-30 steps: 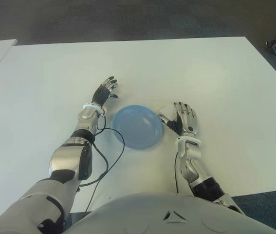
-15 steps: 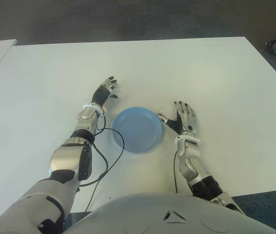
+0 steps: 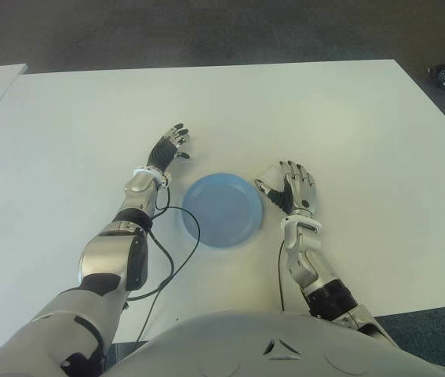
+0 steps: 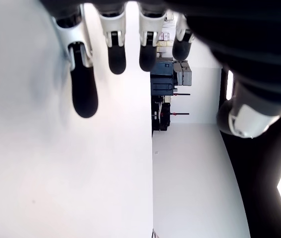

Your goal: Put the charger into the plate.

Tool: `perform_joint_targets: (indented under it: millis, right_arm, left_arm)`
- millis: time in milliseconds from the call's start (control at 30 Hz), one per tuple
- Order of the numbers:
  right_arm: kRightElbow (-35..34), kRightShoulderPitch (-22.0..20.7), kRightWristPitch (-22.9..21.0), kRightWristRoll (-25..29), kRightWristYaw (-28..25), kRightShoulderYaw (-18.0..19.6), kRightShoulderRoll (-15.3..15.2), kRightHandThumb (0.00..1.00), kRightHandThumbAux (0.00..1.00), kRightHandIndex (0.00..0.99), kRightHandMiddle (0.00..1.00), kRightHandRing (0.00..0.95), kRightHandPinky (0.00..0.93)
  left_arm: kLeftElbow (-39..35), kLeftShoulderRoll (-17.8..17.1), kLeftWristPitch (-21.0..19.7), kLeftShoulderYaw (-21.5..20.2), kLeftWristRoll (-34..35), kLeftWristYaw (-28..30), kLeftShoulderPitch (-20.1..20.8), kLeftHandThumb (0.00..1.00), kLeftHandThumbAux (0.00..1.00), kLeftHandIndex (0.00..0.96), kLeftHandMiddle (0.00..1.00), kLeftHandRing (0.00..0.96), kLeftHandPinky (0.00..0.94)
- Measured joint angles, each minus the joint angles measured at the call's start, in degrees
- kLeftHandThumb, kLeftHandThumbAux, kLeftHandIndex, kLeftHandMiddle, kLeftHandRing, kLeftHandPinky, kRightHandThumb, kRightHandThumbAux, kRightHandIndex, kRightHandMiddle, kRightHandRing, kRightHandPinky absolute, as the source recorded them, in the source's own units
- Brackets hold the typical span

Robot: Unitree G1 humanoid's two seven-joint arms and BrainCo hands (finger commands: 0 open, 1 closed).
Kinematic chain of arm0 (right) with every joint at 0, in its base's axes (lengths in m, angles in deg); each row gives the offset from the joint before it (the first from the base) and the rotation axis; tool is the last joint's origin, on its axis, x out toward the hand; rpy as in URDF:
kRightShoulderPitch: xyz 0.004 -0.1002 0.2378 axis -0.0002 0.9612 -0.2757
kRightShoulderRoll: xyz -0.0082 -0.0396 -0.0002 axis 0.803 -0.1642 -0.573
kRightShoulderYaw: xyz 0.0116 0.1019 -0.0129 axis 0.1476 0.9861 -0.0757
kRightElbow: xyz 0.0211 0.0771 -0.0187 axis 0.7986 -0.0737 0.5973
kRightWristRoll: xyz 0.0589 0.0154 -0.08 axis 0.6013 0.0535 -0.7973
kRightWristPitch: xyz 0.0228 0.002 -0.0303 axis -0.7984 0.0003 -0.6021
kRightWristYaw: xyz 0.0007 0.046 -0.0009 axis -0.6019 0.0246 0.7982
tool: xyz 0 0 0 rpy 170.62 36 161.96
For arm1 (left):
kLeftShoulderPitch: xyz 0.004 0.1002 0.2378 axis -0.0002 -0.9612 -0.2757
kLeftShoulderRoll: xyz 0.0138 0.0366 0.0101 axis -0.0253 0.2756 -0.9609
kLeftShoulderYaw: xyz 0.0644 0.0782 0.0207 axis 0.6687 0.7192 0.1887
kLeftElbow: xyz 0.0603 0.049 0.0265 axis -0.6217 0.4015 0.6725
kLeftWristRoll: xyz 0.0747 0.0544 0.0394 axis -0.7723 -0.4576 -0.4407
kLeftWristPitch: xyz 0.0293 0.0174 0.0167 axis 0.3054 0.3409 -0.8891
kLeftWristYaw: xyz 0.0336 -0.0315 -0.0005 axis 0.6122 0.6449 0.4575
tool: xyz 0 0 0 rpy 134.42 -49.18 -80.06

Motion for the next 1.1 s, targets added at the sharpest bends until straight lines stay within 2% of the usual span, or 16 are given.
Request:
perform_joint_targets:
  millis: [1100]
  right_arm:
    - [0.0,0.42,1.37,2.51,2.62,0.7,0.48,0.309,0.213,0.0,0.0,0.0,0.0]
  left_arm:
    - [-0.04,-0.14,-0.04,-0.2,-0.02,0.44,0.0,0.0,0.506,0.051,0.124,0.133,0.151]
